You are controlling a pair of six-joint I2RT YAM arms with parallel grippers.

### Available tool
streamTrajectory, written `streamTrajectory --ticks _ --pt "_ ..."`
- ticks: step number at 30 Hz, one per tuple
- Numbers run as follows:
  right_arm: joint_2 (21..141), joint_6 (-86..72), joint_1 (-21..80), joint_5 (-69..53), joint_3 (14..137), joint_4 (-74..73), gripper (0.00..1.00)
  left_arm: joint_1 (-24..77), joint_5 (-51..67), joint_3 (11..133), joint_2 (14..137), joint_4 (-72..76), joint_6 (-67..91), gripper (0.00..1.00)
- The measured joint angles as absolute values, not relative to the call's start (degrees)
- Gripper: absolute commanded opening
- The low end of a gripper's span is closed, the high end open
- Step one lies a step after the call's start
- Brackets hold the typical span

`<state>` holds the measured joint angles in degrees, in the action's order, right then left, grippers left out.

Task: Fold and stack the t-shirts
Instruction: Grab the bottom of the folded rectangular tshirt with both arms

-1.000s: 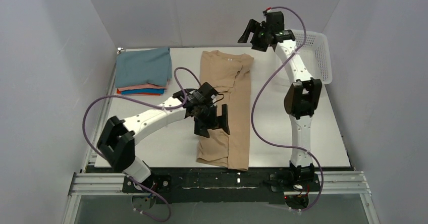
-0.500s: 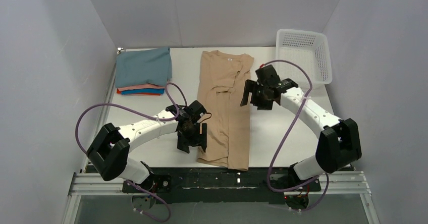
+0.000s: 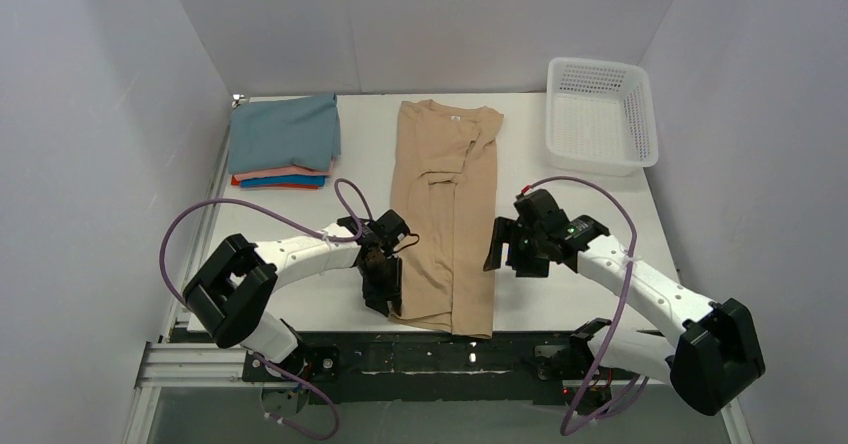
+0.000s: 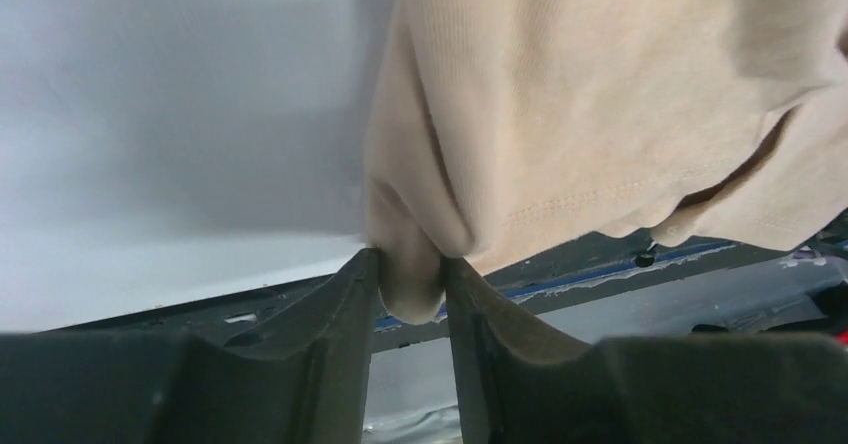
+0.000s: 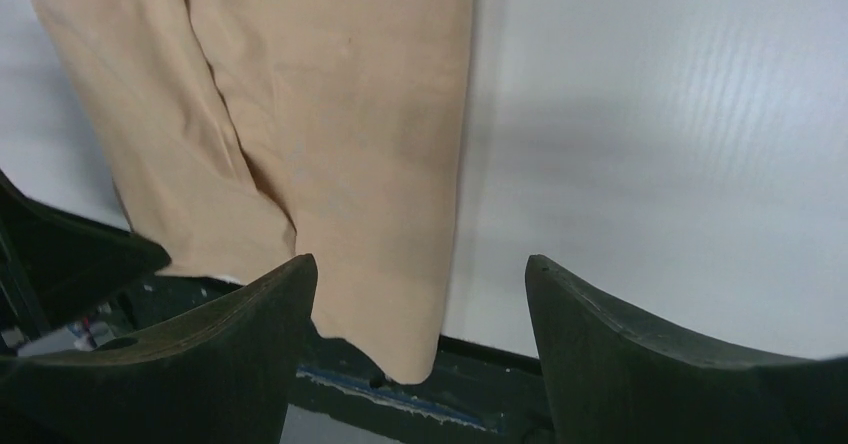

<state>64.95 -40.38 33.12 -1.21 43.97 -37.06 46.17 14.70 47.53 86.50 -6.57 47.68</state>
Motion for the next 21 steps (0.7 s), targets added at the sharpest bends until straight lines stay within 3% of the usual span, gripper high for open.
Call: streamTrajectory --ticks 4,13,21 --pt "62.3 -40.4 37.5 -3.9 41.0 -38.9 0.83 46.2 15.3 45.9 86.5 -6.2 48.1 0.00" --pt "60.7 -45.6 48.8 -9.9 35.0 -39.7 0.73 46.1 15.6 45.2 86.2 -6.1 48.2 0.00" --pt "60.1 -52.1 50.9 -13.1 28.2 -34.6 0.59 45.9 15.6 42.2 83.1 -6.0 48.9 0.00"
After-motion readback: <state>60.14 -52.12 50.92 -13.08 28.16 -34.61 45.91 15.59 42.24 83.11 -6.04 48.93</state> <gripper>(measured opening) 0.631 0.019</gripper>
